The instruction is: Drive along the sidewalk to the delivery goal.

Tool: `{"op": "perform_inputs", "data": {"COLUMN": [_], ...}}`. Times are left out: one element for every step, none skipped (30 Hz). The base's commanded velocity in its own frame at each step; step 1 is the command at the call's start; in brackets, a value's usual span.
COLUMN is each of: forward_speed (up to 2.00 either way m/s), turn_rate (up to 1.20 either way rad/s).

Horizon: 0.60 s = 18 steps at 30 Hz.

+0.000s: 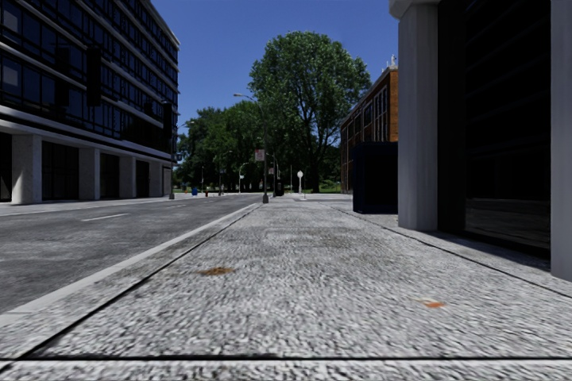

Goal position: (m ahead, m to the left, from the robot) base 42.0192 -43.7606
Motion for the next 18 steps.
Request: {"op": "perform_inputs", "data": {"forward_speed": [2.0, 2.0, 2.0, 2.0, 2.0, 2.0, 2.0, 2.0, 2.0, 2.0, 2.0, 2.0, 2.0, 2.0, 2.0, 2.0, 2.0, 2.0], "turn_rate": [0.0, 0.0, 0.0, 0.0, 0.0, 0.0, 0.0, 0.0, 0.0, 0.0, 0.0, 0.0, 0.0, 0.0, 0.0, 0.0, 0.0, 0.0]}}
